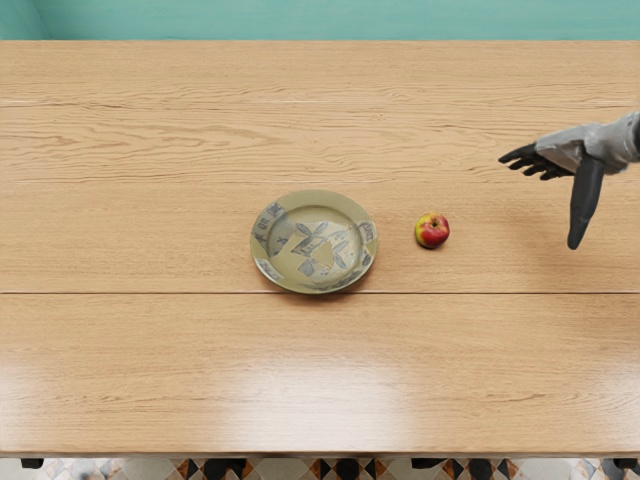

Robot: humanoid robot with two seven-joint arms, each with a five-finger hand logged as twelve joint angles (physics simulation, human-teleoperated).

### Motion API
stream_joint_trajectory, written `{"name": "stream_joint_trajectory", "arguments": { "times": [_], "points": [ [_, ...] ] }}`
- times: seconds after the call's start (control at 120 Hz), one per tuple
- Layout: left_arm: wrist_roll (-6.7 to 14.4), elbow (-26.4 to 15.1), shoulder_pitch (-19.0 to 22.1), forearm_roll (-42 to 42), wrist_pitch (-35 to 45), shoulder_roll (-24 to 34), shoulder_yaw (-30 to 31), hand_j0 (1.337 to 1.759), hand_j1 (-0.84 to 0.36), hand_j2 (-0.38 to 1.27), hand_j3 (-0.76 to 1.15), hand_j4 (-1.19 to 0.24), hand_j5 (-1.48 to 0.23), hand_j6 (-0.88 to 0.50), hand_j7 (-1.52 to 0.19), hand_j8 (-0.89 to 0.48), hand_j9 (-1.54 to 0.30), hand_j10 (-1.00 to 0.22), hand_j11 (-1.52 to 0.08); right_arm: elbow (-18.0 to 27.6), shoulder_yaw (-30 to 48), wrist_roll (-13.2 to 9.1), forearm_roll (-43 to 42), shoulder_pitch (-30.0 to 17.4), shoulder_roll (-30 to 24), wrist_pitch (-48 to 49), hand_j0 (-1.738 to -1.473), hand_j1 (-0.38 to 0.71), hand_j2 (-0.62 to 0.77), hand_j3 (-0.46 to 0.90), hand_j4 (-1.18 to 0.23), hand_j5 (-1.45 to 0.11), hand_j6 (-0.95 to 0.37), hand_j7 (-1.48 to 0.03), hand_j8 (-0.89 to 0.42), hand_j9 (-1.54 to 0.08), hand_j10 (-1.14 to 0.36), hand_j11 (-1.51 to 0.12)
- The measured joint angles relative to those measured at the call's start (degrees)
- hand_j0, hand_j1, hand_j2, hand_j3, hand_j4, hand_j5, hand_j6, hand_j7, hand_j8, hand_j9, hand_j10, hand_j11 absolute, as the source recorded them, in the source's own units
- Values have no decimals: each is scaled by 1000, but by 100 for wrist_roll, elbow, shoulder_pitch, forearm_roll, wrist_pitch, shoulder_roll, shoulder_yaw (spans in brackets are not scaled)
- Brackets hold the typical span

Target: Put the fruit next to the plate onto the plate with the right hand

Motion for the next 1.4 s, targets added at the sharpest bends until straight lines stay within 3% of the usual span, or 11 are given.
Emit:
{"name": "stream_joint_trajectory", "arguments": {
  "times": [0.267,0.392,0.458,0.542,0.7,0.817,0.975,1.15,1.4],
  "points": [
    [0,0,5,0,0,0,0,1658,349,0,0,0,0,-1,0,0,0,0,0,53,102,-22,217,45,-122,0,-1658,-349,0,0,-4,-1,-6,0,-4,0,-3,0],
    [0,0,-2,0,0,0,0,1658,349,0,0,0,0,-1,0,0,0,0,0,178,167,-889,542,121,-200,0,-1658,-349,0,0,-4,-1,-5,0,-4,0,-3,0],
    [0,0,3,0,0,0,0,1658,349,0,0,0,0,-1,0,0,0,0,0,719,175,-1131,707,161,-298,1,-1658,-349,0,0,-4,-1,-6,0,-5,0,-3,0],
    [0,0,-2,0,0,0,0,1658,349,0,0,0,0,-1,0,0,0,0,0,1420,196,-1279,773,264,-354,1,-1658,-349,0,0,-4,-1,-6,0,-5,0,-3,0],
    [0,0,-3,0,0,0,0,1658,349,0,0,0,0,-1,0,0,0,0,0,2509,216,-1373,243,644,-273,-680,-1658,-349,0,0,-4,-1,-6,0,-5,0,-3,0],
    [0,0,1,0,0,0,0,1658,349,0,0,0,0,-1,0,0,0,0,0,2875,213,-1391,-324,724,27,-1517,-1658,-349,0,0,-4,-1,-5,0,-4,0,-3,0],
    [0,0,-1,0,0,0,1,1658,349,0,0,0,0,0,0,0,0,0,0,2995,152,-1398,-830,219,420,-2585,-1658,-349,0,0,-3,0,-5,0,-4,0,-3,0],
    [0,0,3,0,0,0,1,1658,349,0,0,0,0,-1,0,0,0,0,0,2963,133,-1400,-1324,-373,516,-3099,-1658,-349,1,0,-3,-1,-5,0,-4,0,-3,0],
    [0,0,5,0,0,0,0,1658,349,0,0,0,0,-1,0,0,0,0,0,2200,140,-1400,-2071,-584,1331,-3285,-1658,-348,1,0,-4,-2,-6,-1,-5,-2,-4,-2]
  ]
}}
